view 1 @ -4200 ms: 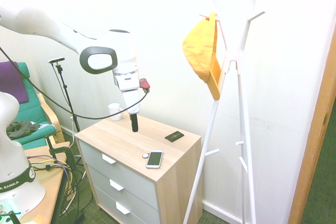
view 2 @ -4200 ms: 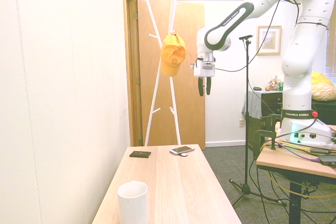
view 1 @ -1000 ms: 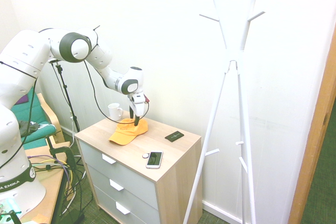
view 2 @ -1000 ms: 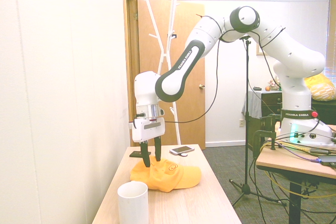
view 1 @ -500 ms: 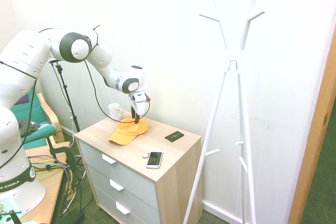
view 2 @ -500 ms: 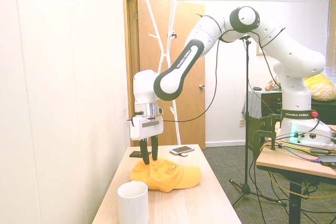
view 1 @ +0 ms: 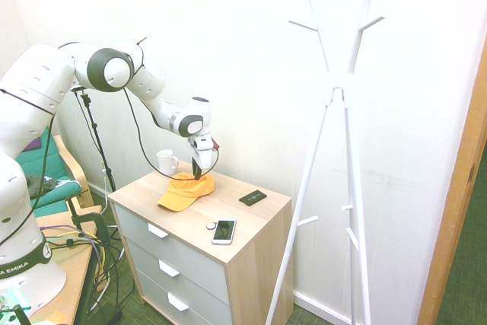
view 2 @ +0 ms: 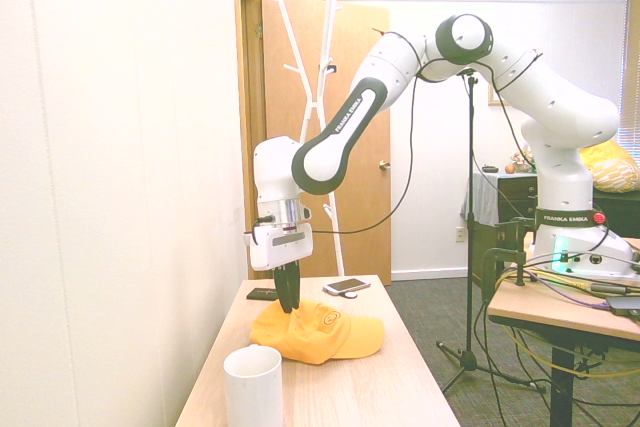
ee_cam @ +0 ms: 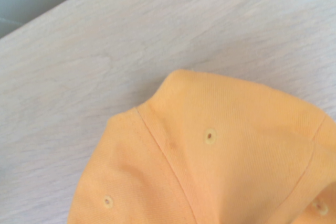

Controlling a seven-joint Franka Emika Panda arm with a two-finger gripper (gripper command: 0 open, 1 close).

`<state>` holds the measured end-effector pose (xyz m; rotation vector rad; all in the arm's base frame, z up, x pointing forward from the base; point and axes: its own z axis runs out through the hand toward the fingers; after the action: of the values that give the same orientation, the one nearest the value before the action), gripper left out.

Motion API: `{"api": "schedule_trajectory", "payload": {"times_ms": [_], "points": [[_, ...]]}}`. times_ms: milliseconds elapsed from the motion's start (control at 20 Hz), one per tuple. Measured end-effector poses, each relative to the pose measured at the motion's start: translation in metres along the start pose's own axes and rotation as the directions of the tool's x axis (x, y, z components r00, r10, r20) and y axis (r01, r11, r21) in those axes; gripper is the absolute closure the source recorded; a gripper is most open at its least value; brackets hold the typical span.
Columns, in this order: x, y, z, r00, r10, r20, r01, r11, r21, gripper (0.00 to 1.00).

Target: Hang the cap

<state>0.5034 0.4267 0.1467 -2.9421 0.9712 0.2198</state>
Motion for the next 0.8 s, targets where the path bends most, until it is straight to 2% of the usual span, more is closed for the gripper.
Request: {"api": "schedule_trajectory", "payload": {"times_ms": [500,800], "points": [[0.010,-0.001,0.000,1.000,0.009,-0.008,-0.009,1.000,0.005,1.00],[0.043,-0.004,-0.046,0.996,0.049,-0.070,-0.045,0.997,0.059,1.00]]}}
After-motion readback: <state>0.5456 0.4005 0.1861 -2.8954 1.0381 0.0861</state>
